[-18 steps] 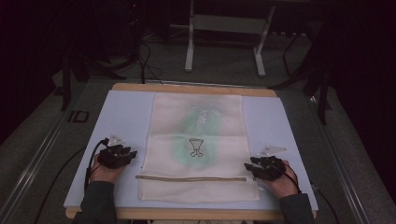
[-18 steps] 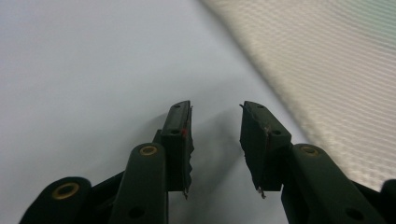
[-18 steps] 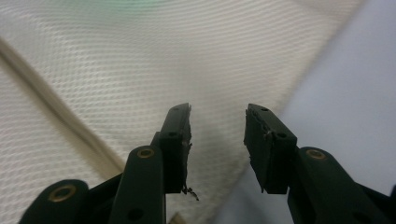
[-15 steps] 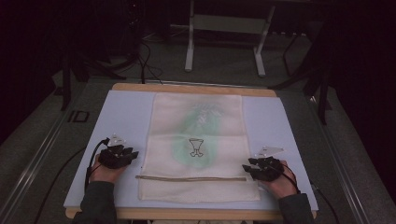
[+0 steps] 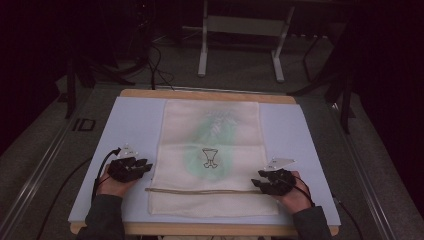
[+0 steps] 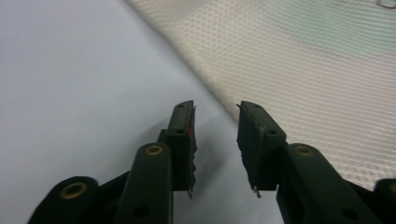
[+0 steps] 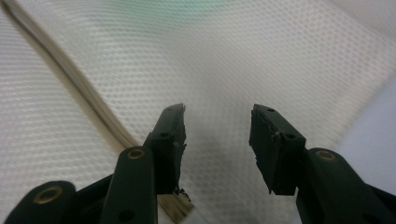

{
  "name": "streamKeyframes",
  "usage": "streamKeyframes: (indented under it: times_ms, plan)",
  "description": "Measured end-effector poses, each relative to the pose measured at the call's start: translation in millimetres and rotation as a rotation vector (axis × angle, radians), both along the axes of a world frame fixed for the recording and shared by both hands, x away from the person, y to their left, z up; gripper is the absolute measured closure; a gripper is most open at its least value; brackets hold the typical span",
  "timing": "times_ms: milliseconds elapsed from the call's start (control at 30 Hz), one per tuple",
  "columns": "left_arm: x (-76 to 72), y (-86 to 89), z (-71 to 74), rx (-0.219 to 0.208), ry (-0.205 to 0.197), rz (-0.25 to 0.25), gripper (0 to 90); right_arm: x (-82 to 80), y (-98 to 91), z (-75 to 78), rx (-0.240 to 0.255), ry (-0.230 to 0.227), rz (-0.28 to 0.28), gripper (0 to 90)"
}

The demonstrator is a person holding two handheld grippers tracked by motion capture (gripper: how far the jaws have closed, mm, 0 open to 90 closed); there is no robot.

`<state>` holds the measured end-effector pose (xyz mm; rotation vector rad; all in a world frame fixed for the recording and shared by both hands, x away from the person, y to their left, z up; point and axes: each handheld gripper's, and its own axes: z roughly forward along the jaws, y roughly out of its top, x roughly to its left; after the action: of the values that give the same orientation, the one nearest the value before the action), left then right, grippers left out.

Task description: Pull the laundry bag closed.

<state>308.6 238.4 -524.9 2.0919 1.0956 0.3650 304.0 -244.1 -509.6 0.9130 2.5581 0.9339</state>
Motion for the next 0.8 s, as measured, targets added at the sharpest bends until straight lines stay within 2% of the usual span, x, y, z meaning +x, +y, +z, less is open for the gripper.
streamKeyframes:
  times_ms: [100,267,433,533,700,800]
  plan:
    - [0.1,-1.8,-0.9,0.001,0.012,-0.015,67.5,-1.9,6.0,1.5,-0.001,-0.006,0.021,55.9]
    - [-0.1,-4.5,-1.1,-0.011,0.021,-0.058,72.7,-4.7,13.7,2.7,-0.008,-0.008,0.042,56.1]
    - [-1.2,-6.4,-0.2,-0.029,0.023,-0.107,84.5,-7.4,23.6,3.1,-0.009,-0.007,0.075,56.0]
    - [-1.5,-7.9,-0.1,-0.047,0.025,-0.133,88.7,-9.2,30.0,3.3,-0.007,-0.004,0.09,56.0]
    - [-1.3,-10.6,-1.1,-0.052,0.043,-0.156,89.6,-11.8,38.4,4.3,-0.003,-0.003,0.116,55.6]
    - [-0.8,-13.1,-2.8,-0.039,0.057,-0.173,89.6,-12.4,41.2,4.6,0.001,-0.002,0.125,55.3]
